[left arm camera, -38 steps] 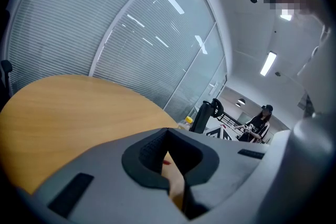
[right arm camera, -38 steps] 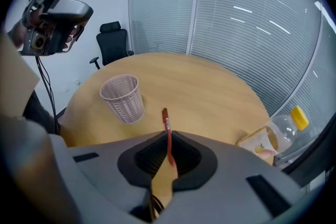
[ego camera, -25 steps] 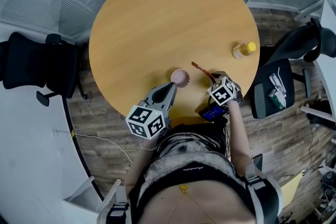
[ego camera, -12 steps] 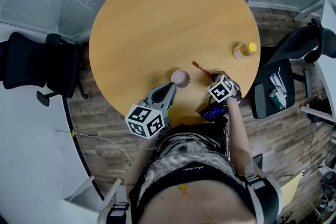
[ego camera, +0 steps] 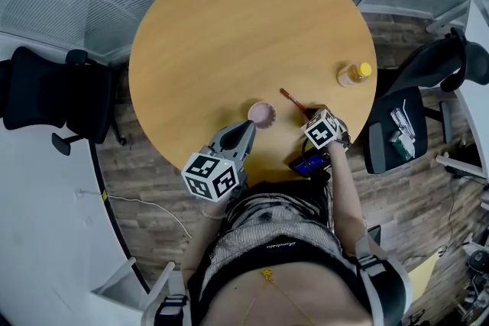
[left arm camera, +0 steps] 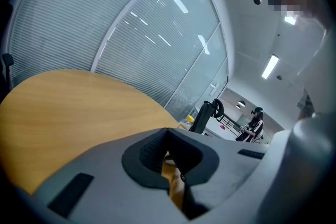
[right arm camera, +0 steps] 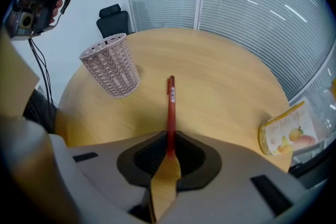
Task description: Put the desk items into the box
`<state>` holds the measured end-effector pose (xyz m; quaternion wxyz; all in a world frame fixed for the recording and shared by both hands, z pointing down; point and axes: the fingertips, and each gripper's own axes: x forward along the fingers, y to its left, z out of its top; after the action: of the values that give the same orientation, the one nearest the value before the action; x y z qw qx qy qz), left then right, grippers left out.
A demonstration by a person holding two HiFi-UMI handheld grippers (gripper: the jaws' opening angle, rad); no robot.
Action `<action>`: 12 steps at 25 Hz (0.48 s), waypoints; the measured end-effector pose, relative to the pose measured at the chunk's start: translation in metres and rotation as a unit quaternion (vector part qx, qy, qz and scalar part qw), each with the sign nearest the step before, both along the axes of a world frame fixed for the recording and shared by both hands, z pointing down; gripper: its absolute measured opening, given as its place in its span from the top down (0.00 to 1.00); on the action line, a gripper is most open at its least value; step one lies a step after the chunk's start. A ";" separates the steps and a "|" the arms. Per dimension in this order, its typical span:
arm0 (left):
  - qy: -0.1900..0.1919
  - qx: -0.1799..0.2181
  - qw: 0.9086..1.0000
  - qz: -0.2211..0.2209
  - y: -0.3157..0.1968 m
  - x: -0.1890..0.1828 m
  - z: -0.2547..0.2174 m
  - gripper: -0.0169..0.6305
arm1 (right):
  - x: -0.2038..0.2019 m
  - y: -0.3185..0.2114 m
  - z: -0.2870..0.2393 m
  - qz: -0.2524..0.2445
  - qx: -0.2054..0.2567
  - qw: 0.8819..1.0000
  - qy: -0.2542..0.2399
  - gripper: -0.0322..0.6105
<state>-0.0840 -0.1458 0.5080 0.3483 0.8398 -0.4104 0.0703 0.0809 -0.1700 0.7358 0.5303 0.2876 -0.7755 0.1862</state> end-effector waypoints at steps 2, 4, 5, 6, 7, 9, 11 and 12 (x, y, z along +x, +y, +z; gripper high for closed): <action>0.001 0.001 1.000 0.000 0.001 0.000 -0.001 0.97 | 0.000 0.000 0.000 0.001 -0.001 1.000 -0.004 0.89; 0.001 0.002 1.000 0.000 0.003 -0.001 -0.002 0.97 | 0.000 0.000 0.000 0.002 0.001 1.000 -0.005 0.89; 0.002 0.002 1.000 -0.001 0.004 -0.001 -0.003 0.97 | -0.001 0.000 -0.001 0.002 0.002 1.000 -0.004 0.89; 0.004 0.003 1.000 -0.001 0.005 -0.001 -0.003 0.97 | 0.000 0.000 -0.001 0.002 0.004 1.000 -0.002 0.89; 0.005 0.003 1.000 -0.002 0.005 -0.002 -0.003 0.97 | 0.000 0.000 -0.001 0.002 0.006 1.000 -0.001 0.89; 0.006 0.002 1.000 -0.004 0.007 -0.003 -0.003 0.97 | -0.001 0.001 -0.001 -0.001 0.007 1.000 0.003 0.89; 0.008 0.002 1.000 -0.005 0.008 -0.003 -0.002 0.97 | -0.001 0.001 0.000 -0.006 0.006 1.000 0.005 0.89; 0.008 0.002 1.000 -0.005 0.009 -0.002 -0.003 0.97 | -0.001 0.002 0.000 -0.010 0.004 1.000 0.006 0.88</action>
<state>-0.0862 -0.1373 0.5051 0.3502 0.8389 -0.4122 0.0606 0.0795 -0.1680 0.7355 0.5358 0.2836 -0.7756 0.1759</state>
